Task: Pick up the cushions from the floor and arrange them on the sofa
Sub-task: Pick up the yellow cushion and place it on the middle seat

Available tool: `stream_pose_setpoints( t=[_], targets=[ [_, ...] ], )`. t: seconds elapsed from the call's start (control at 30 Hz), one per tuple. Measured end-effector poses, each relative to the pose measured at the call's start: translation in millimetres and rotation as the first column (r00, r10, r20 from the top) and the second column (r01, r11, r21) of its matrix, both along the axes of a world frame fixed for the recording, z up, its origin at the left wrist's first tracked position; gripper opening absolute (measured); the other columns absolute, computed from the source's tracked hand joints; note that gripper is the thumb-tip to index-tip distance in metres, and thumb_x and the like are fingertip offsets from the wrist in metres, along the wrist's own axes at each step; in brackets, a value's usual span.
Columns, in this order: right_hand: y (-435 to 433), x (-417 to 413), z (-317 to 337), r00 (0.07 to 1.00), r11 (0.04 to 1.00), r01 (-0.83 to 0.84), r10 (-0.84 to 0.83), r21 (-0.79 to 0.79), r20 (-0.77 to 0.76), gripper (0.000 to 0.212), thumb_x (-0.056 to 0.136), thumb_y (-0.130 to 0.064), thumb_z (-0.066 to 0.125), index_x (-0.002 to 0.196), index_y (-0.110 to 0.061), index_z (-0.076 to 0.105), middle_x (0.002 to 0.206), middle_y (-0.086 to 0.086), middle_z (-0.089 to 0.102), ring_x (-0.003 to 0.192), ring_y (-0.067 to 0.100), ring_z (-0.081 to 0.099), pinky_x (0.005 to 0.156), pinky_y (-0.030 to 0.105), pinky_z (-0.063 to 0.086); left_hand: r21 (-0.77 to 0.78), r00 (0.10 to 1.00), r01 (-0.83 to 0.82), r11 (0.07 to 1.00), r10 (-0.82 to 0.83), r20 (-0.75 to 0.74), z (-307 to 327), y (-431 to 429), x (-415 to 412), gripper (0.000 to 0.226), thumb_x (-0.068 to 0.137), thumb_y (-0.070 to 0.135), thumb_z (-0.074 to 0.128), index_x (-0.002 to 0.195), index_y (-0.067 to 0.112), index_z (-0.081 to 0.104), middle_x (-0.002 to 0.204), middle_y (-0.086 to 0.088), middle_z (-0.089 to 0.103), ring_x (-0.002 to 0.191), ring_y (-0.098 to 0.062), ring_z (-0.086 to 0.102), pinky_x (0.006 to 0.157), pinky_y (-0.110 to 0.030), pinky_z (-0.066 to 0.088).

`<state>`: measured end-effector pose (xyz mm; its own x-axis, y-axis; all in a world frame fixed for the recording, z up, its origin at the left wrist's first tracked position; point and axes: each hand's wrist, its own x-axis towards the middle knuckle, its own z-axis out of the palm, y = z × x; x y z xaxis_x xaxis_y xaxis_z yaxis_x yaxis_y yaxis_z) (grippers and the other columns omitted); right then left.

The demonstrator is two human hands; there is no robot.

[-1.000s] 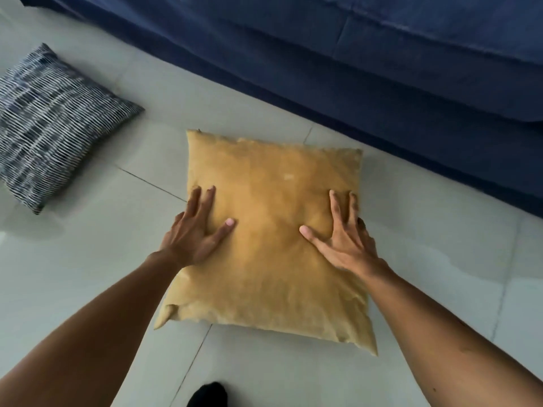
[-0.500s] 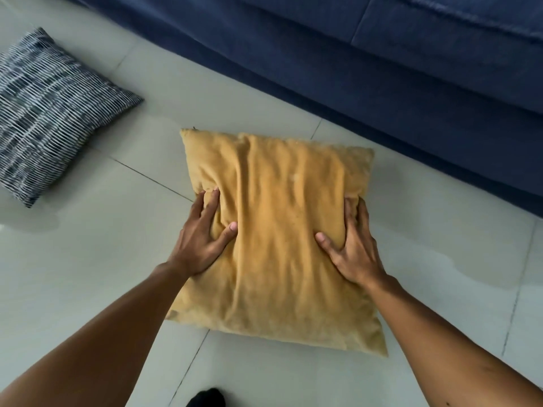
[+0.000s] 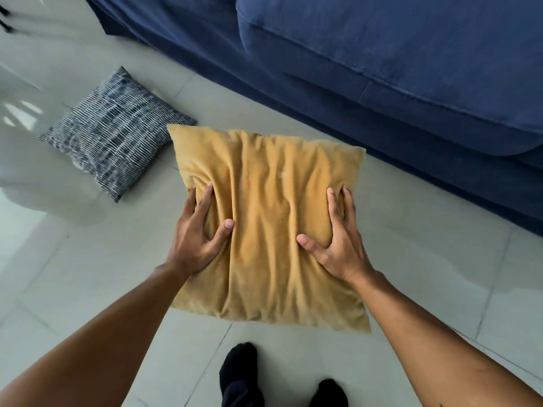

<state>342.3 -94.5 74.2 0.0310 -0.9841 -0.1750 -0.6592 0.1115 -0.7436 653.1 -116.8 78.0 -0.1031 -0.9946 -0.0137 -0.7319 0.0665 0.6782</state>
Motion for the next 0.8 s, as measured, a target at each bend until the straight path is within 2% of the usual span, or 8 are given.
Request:
stream_pose_setpoints(
  t=[0.17, 0.27, 0.33, 0.5, 0.6, 0.7, 0.8],
  targets=[
    [-15.3, 25.8, 79.0, 1.0, 0.997, -0.026, 0.027, -0.07, 0.013, 0.108, 0.072, -0.084, 0.059, 0.152, -0.06, -0.01, 0.169, -0.013, -0.013, 0.127, -0.036, -0.016, 0.106, 0.034, 0.029, -0.087, 0.999, -0.024, 0.996, 0.026, 0.022, 86.6, -8.4, 20.9, 0.092, 0.095, 0.07, 0.046, 0.158, 0.003, 0.035, 0.16, -0.028, 0.034, 0.154, -0.04, 0.027, 0.122, -0.051, 0.031],
    [-28.3, 34.1, 121.2, 0.999, 0.995, -0.036, 0.039, -0.092, 0.027, 0.107, 0.071, -0.085, 0.059, 0.15, -0.063, -0.01, 0.167, -0.019, -0.014, 0.126, -0.037, -0.014, 0.106, 0.034, 0.03, -0.125, 0.998, -0.048, 0.991, 0.052, 0.028, 127.1, -18.0, 29.9, 0.088, 0.093, 0.064, 0.051, 0.159, 0.008, 0.035, 0.16, -0.028, 0.035, 0.153, -0.04, 0.027, 0.122, -0.045, 0.03],
    [-36.8, 38.0, 148.2, 0.999, 0.992, -0.039, 0.042, -0.116, 0.02, 0.108, 0.071, -0.085, 0.059, 0.152, -0.062, -0.008, 0.167, -0.019, -0.013, 0.126, -0.037, -0.014, 0.106, 0.034, 0.029, -0.138, 0.997, -0.068, 0.988, 0.072, 0.023, 151.7, -25.4, 35.0, 0.087, 0.091, 0.063, 0.052, 0.16, 0.012, 0.034, 0.161, -0.027, 0.034, 0.154, -0.037, 0.026, 0.122, -0.039, 0.029],
    [-58.3, 44.9, 213.8, 0.999, 0.986, -0.049, 0.052, -0.161, 0.009, 0.106, 0.071, -0.086, 0.057, 0.152, -0.061, -0.007, 0.169, -0.013, -0.012, 0.133, -0.03, -0.012, 0.108, 0.033, 0.026, -0.194, 0.999, -0.047, 0.98, 0.05, 0.012, 214.6, -50.8, 41.6, 0.087, 0.092, 0.075, 0.047, 0.161, 0.023, 0.031, 0.163, -0.021, 0.035, 0.155, -0.032, 0.026, 0.122, -0.041, 0.029],
    [-74.3, 49.1, 251.0, 0.999, 0.978, -0.042, 0.046, -0.205, 0.014, 0.107, 0.071, -0.089, 0.054, 0.154, -0.058, -0.005, 0.169, -0.013, -0.01, 0.141, -0.02, -0.001, 0.108, 0.034, 0.028, -0.234, 1.0, -0.022, 0.972, 0.026, 0.013, 254.5, -68.8, 45.7, 0.087, 0.093, 0.075, 0.046, 0.161, 0.025, 0.029, 0.163, -0.018, 0.036, 0.156, -0.03, 0.025, 0.122, -0.041, 0.029],
    [-93.5, 50.7, 286.6, 0.999, 0.966, -0.031, 0.038, -0.256, 0.023, 0.109, 0.071, -0.089, 0.055, 0.157, -0.054, -0.002, 0.169, -0.012, -0.01, 0.134, -0.03, -0.009, 0.108, 0.035, 0.029, -0.278, 1.0, -0.004, 0.961, 0.01, 0.022, 295.7, -89.4, 48.1, 0.088, 0.093, 0.074, 0.046, 0.161, 0.02, 0.03, 0.162, -0.018, 0.037, 0.155, -0.031, 0.027, 0.122, -0.04, 0.03],
    [-113.8, 49.0, 320.8, 1.0, 0.955, -0.014, 0.02, -0.297, 0.018, 0.111, 0.071, -0.089, 0.055, 0.159, -0.051, -0.001, 0.169, -0.012, -0.01, 0.134, -0.03, -0.012, 0.107, 0.037, 0.03, -0.308, 1.0, 0.011, 0.951, -0.002, 0.029, 332.0, -113.0, 47.0, 0.089, 0.093, 0.073, 0.046, 0.162, 0.018, 0.031, 0.161, -0.018, 0.037, 0.154, -0.032, 0.029, 0.121, -0.042, 0.032]
  ],
)
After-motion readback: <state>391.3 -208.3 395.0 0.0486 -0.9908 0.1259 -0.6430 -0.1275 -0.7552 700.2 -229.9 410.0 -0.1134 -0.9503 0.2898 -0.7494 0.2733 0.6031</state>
